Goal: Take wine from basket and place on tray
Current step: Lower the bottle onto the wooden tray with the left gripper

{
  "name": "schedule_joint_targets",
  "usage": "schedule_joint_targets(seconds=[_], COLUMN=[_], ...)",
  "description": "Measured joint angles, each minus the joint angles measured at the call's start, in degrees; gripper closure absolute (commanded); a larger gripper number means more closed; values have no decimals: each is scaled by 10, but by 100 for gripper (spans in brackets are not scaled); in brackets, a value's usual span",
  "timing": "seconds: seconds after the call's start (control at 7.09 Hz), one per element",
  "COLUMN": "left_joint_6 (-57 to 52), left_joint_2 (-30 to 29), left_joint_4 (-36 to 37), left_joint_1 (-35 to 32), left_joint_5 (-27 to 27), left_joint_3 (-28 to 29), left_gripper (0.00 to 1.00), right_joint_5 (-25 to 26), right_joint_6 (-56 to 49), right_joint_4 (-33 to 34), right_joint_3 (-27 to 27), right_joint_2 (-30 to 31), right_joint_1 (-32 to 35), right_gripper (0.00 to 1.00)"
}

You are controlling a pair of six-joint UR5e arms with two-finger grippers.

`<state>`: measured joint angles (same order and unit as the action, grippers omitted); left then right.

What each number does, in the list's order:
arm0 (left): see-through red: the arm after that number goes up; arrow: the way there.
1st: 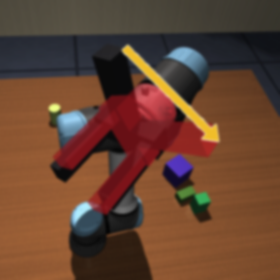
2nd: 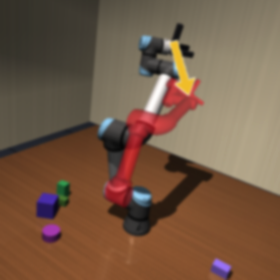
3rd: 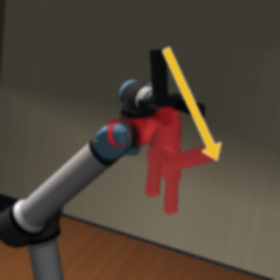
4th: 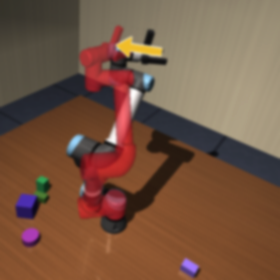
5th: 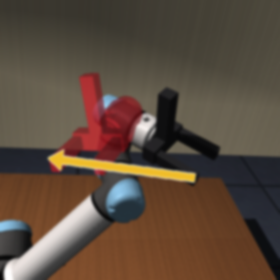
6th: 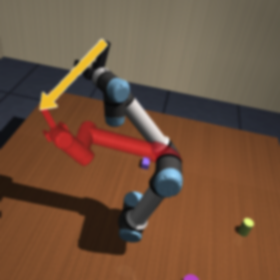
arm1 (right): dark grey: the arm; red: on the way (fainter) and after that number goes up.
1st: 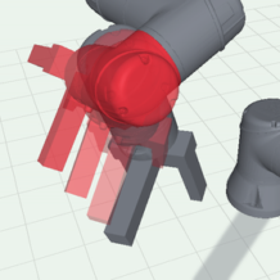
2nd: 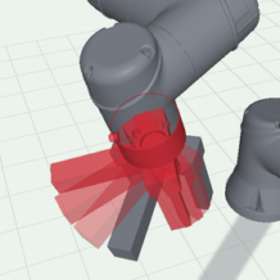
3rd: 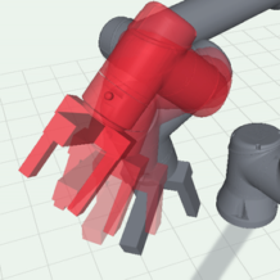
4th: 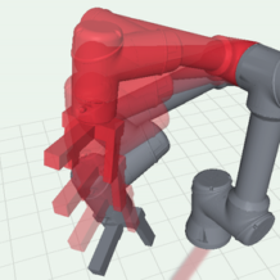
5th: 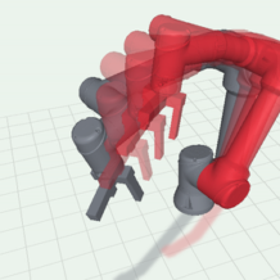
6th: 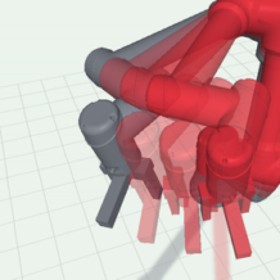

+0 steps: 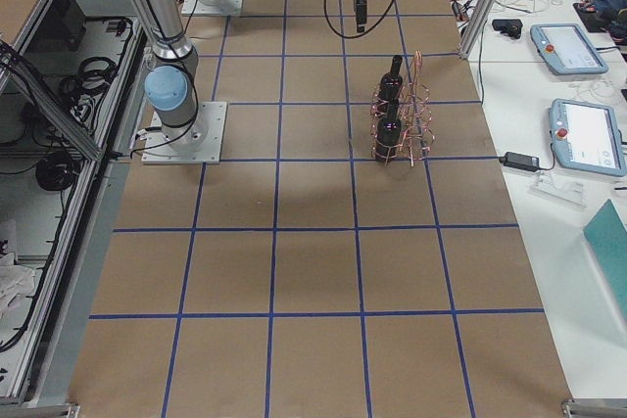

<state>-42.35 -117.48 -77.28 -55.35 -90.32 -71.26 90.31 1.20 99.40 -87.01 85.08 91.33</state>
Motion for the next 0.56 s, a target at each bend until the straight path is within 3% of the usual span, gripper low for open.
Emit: schedule_joint_targets(seconds=[0.14,0.28,0.56], left_joint_6=[-1,-1,-4], left_joint_2=[-3,-5,-6], left_joint_4=[0,0,0], left_joint_1=[3,6,13], left_joint_5=[6,11,14], left_joint_3=[0,0,0], left_gripper=[27,15,8], right_joint_5=[0,-2,-4], right_joint_6=[0,0,2], right_joint_4=[0,0,0], right_joint_3=[0,0,0], right_joint_2=[0,0,1], right_joint_1=[0,0,0], right_gripper=[0,0,0])
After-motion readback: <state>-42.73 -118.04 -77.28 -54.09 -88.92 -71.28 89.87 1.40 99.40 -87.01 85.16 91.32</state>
